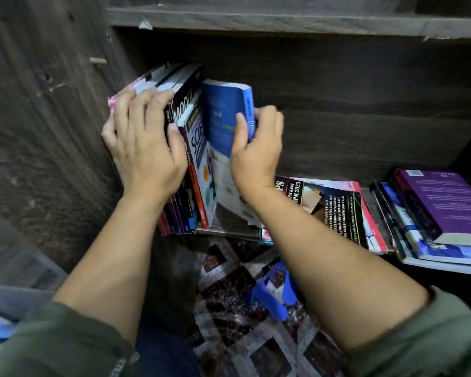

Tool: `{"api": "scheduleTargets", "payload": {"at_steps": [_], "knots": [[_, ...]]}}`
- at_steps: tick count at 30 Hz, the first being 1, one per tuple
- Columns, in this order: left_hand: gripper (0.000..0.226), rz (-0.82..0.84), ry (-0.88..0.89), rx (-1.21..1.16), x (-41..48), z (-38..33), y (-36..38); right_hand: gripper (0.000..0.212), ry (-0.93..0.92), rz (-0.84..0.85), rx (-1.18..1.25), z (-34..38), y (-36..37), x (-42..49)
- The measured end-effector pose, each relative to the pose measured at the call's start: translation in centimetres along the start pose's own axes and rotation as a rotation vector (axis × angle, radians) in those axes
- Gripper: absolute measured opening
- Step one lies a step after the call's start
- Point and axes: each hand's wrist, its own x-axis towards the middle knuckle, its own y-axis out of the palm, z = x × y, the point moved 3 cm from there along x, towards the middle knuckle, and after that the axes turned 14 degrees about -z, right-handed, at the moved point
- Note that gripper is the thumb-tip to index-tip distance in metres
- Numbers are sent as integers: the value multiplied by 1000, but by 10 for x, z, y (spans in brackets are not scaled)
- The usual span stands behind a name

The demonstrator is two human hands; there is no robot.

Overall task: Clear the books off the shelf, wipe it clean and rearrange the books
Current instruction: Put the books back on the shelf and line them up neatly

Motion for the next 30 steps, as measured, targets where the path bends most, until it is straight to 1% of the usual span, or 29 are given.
{"api": "scheduleTargets", "payload": {"at_steps": [1,3,5,8,9,11,13,15,16,18,19,20,23,26,28,30], "knots": [[46,-6,3,-10,0,0,0,9,27,6,21,0,8,-10],[43,-22,9,-15,0,2,0,9,75,110,37,-7,22,-33],[39,-34,10,-13,0,2,0,16,134,298,32,-19,32,-55],[40,-17,14,-2,-1,3,1,39,149,585,35,-34,32,-70],[44,-1,20,9,0,3,1,47,125,679,39,-38,27,-70],[60,57,34,46,-1,3,2,58,47,891,-2,-45,9,-64],[79,126,43,92,-2,3,4,58,-62,1099,-168,-56,-18,-56],[92,155,38,114,-3,2,5,56,-235,1293,-516,-79,-52,-49],[95,157,34,118,-3,1,5,58,-298,1382,-711,-92,-73,-46],[95,156,27,123,-3,-2,5,70,-301,1505,-1015,-118,-115,-43],[94,158,19,127,-3,-3,5,76,-262,1536,-1087,-128,-132,-41],[93,160,11,131,-3,-5,5,78,-222,1543,-1100,-135,-144,-38],[91,158,-11,147,-2,-8,4,71,-142,1529,-969,-151,-153,-26],[90,153,-19,141,-3,-10,3,65,4,1524,-861,-158,-149,-16],[91,147,-20,138,-3,-10,3,61,69,1501,-851,-162,-149,-11],[91,143,-20,137,-3,-11,2,56,89,1450,-919,-165,-154,-3]]}}
